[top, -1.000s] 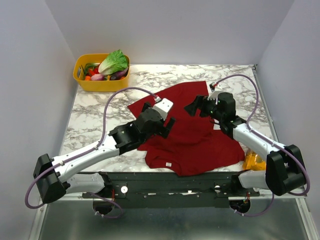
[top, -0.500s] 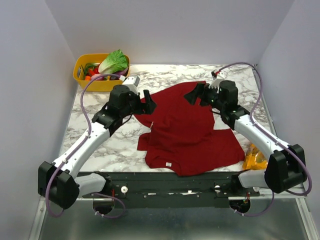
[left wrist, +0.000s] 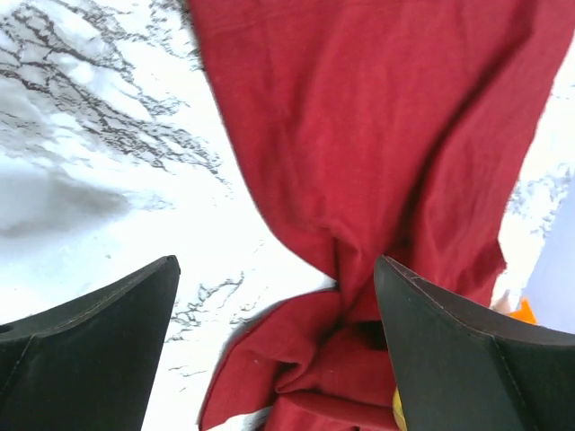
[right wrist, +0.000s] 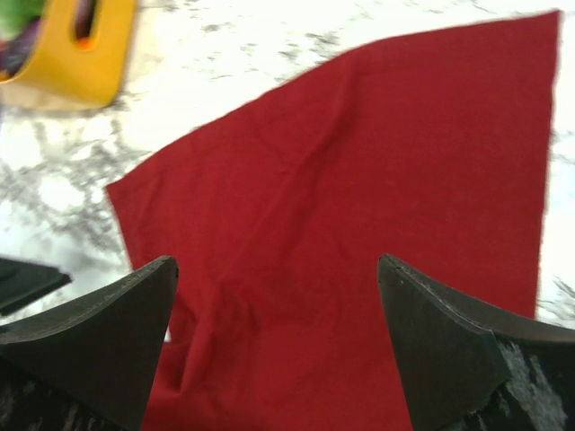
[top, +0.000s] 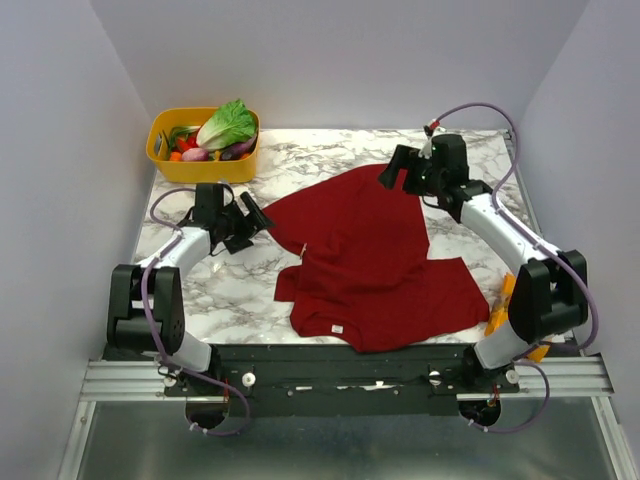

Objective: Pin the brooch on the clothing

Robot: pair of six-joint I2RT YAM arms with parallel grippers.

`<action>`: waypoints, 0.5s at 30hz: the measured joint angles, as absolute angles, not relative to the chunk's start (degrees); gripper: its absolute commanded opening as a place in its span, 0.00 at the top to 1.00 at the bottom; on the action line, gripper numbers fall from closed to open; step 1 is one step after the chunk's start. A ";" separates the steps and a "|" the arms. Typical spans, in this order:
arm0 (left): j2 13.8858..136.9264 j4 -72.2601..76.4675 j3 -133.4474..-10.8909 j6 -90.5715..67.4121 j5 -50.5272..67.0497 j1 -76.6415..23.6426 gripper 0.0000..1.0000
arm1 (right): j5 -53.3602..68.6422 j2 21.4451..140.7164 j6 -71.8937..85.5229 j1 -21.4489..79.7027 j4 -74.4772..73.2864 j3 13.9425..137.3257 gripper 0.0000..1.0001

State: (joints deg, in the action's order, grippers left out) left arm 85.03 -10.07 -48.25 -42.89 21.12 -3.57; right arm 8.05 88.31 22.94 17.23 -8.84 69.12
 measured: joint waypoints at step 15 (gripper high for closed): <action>101.62 -10.37 -59.18 -41.43 17.19 -3.60 0.22 | 8.36 109.43 28.05 4.82 -20.40 83.42 0.00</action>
State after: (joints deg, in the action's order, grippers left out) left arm 101.62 -10.37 -59.18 -41.43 17.19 -3.60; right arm 8.36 109.43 28.05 4.82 -20.40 83.42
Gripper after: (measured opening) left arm 0.784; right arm 0.998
